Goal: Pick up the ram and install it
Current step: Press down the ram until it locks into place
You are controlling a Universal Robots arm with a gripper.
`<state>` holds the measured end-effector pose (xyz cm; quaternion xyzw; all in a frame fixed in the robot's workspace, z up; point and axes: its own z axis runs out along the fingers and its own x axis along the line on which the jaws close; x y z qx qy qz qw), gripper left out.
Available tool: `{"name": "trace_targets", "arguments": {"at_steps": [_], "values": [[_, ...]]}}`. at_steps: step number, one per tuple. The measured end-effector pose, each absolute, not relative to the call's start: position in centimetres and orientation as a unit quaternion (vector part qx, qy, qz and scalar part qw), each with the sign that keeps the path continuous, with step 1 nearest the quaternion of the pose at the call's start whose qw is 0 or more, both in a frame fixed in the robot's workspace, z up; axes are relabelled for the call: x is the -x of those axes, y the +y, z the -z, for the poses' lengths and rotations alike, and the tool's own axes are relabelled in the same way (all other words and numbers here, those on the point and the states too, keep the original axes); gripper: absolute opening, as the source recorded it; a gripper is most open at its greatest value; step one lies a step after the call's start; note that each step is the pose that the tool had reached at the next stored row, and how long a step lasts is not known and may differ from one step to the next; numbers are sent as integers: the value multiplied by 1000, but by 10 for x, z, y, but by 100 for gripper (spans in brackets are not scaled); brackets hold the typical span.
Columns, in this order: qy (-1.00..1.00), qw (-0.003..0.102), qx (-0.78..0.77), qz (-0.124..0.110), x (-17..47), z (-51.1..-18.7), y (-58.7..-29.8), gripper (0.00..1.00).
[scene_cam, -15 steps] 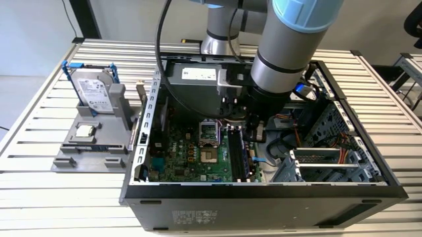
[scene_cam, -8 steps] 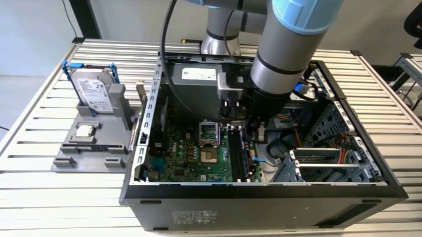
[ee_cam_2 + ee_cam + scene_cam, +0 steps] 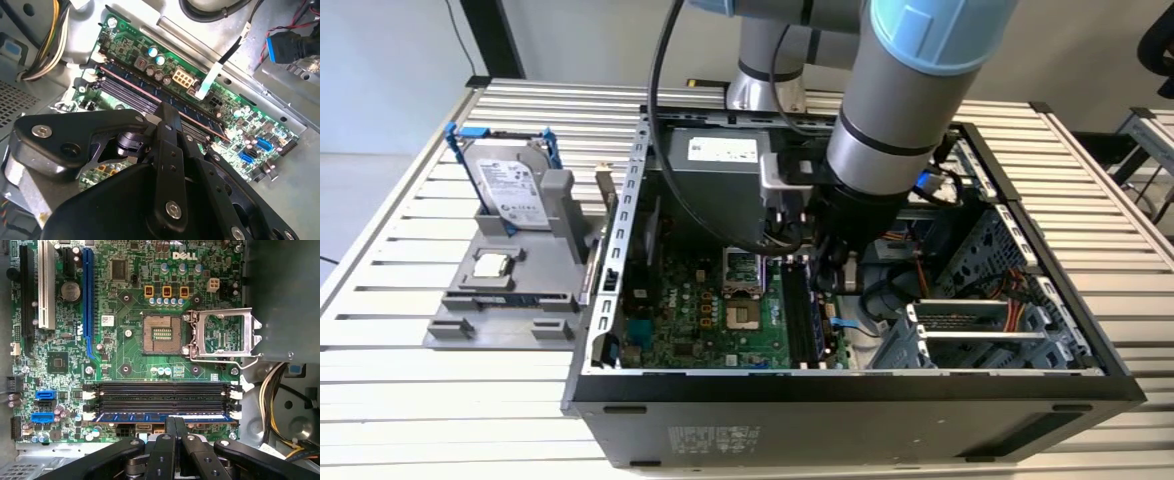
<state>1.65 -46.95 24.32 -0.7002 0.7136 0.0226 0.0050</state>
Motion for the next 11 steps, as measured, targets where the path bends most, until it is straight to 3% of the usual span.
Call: {"name": "trace_targets", "arguments": {"at_steps": [11], "values": [[714, 2, 700, -21, -17, -239, -473, 0]]}}
